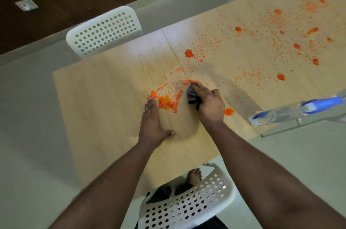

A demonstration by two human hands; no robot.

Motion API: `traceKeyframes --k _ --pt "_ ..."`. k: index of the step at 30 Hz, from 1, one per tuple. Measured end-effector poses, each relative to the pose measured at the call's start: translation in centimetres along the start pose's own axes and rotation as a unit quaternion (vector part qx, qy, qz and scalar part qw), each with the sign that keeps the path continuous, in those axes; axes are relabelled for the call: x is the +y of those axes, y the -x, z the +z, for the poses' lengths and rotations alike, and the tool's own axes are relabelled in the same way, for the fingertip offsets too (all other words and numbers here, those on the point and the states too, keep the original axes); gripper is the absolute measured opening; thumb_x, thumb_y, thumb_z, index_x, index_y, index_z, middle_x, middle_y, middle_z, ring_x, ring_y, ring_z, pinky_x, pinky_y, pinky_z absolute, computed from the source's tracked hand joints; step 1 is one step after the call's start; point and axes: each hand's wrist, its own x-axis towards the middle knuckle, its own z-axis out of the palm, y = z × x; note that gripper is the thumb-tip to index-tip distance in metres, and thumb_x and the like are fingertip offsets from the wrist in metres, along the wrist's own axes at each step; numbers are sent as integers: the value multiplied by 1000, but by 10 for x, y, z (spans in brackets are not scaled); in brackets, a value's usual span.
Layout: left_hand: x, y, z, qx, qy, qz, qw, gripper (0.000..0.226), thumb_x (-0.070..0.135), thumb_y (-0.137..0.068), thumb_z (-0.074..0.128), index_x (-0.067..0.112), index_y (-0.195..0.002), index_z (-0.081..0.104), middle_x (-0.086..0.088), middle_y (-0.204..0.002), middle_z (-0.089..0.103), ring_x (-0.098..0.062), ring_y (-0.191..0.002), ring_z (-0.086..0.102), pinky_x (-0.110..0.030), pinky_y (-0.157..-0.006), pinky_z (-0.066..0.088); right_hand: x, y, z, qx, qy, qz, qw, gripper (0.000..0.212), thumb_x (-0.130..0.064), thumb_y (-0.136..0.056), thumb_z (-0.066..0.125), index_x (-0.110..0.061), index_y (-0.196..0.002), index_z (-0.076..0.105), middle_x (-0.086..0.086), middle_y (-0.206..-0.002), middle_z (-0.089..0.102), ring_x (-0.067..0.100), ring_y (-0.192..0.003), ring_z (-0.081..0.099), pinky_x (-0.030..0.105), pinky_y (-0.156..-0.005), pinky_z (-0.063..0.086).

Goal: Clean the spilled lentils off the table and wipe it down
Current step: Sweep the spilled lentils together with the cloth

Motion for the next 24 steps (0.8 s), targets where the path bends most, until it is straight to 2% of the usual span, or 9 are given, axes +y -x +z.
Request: traceKeyframes --k 3,6,8,10,13,16,20,22,24 --pt "-6 -3 -12 13 -6 16 1000 153 41 -66 99 19 -167 -14 2 -177 -6 -18 -163 0 -36 -131 16 -10 22 -2 20 -23 -14 999 63 -12 -86 48 -30 -144 65 -7 -148 62 27 -104 54 34 -76 54" --pt "-18 -13 -29 28 -20 26 999 154 39 -64 101 16 -168 -10 -1 -177 -4 -20 -163 2 -38 -131 18 -27 60 7 -6 -43 -105 994 56 -17 -91 66 -31 -145 63 -6 -150 60 25 -102 55 31 -77 51" --pt "-27 -23 -39 33 -28 21 999 156 41 -61 101 13 -168 -8 -5 -177 -2 -24 -163 1 -41 -131 17 -42 80 23 -40 -4 -173 984 65 -18 -81 84 -32 -142 65 -7 -149 61 27 -105 58 34 -75 56" --pt "-33 -33 -45 27 -35 12 999 159 47 -58 102 13 -167 -9 -7 -177 -2 -25 -163 -1 -43 -132 14 -53 86 39 -73 55 -202 975 77 -19 -66 95 -33 -137 69 -7 -144 65 28 -108 56 38 -66 59" --pt "-37 -43 -47 -1 -41 3 999 166 51 -53 102 14 -167 -12 -6 -177 -6 -25 -163 -4 -42 -132 10 -59 64 43 -60 77 -156 983 70 -18 -71 91 -32 -136 69 -6 -143 65 30 -104 58 37 -64 57" --pt "-37 -49 -49 -22 -41 -3 999 169 51 -50 103 13 -166 -13 -6 -177 -8 -23 -163 -7 -38 -131 4 -55 24 31 -43 61 -59 995 55 -15 -91 70 -32 -143 64 -6 -151 59 32 -112 55 41 -73 59" --pt "-36 -51 -53 -37 -50 -1 998 170 56 -50 102 13 -165 -15 -6 -176 -10 -23 -162 -9 -37 -130 0 -45 -12 21 10 -1 70 998 59 -6 -95 53 -34 -146 61 -10 -151 59 28 -112 52 37 -80 54" --pt "-36 -50 -55 -41 -43 -1 998 170 55 -50 102 14 -166 -15 -5 -176 -9 -22 -162 -8 -38 -131 3 -46 -9 18 31 -37 91 995 65 -1 -90 50 -32 -146 61 -8 -149 61 28 -112 52 40 -88 55" --pt "-37 -49 -59 -41 -32 -1 999 170 52 -49 103 16 -166 -14 -4 -177 -6 -21 -162 -6 -37 -130 7 -53 7 16 39 -53 69 995 66 0 -89 50 -31 -146 62 -7 -149 61 28 -111 53 41 -88 55"
